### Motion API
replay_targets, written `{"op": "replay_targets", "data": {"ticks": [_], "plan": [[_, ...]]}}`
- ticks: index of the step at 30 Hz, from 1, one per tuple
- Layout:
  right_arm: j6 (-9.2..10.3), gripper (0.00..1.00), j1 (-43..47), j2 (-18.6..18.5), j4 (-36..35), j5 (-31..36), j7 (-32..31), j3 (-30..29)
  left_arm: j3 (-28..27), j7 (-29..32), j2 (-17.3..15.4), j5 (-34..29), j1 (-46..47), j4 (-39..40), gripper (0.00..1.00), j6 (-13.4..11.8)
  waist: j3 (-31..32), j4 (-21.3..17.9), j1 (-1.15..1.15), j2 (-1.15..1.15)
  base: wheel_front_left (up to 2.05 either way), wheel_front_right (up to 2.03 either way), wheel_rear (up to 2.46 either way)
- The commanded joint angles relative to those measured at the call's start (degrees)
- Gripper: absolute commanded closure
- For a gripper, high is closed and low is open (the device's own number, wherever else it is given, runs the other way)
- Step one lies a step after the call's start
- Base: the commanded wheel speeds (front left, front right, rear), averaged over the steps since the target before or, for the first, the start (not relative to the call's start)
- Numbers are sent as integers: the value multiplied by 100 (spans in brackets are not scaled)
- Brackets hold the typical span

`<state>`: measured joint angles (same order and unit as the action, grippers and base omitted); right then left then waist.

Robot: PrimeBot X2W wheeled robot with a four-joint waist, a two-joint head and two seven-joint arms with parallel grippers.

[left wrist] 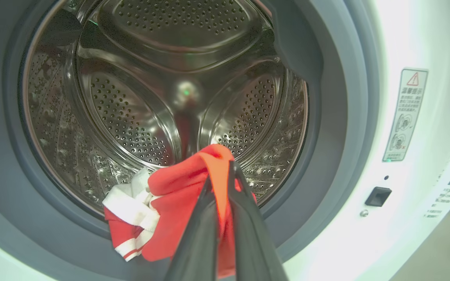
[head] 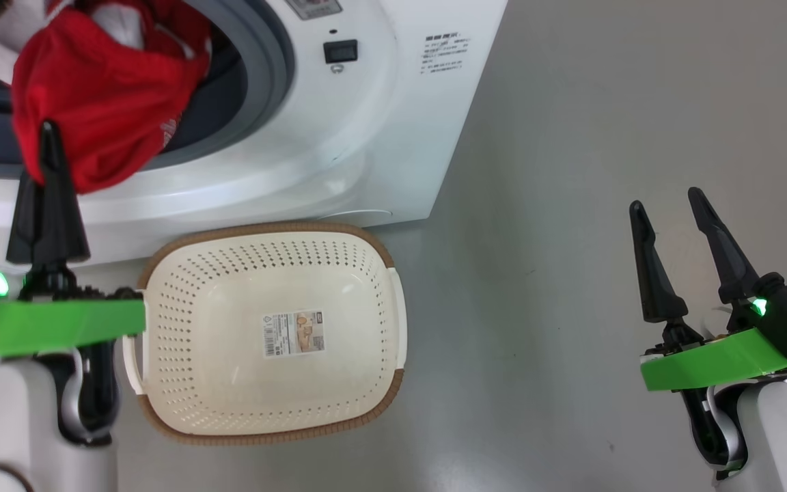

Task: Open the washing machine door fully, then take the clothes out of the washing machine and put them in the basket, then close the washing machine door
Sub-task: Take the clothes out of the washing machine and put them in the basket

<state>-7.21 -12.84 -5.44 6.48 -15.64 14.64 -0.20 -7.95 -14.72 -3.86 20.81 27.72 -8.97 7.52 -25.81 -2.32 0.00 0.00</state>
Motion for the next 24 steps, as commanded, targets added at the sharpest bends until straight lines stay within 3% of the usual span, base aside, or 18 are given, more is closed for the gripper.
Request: {"op": "replay_targets", "data": {"ticks": [1, 16, 24], "plan": [[-28, 0, 129, -41, -118, 59, 36, 85, -201, -28, -111, -76, -153, 263, 100, -3, 25, 18, 0, 0, 0, 0, 0], [-28, 0, 168, -71, -160, 48, 36, 79, -265, -28, 95, -343, -764, 2233, 100, -3, 56, 35, 0, 0, 0, 0, 0], [-28, 0, 132, -46, -144, 37, 36, 143, -106, -28, 97, -215, -948, 1634, 100, -3, 4, -25, 0, 0, 0, 0, 0]]}}
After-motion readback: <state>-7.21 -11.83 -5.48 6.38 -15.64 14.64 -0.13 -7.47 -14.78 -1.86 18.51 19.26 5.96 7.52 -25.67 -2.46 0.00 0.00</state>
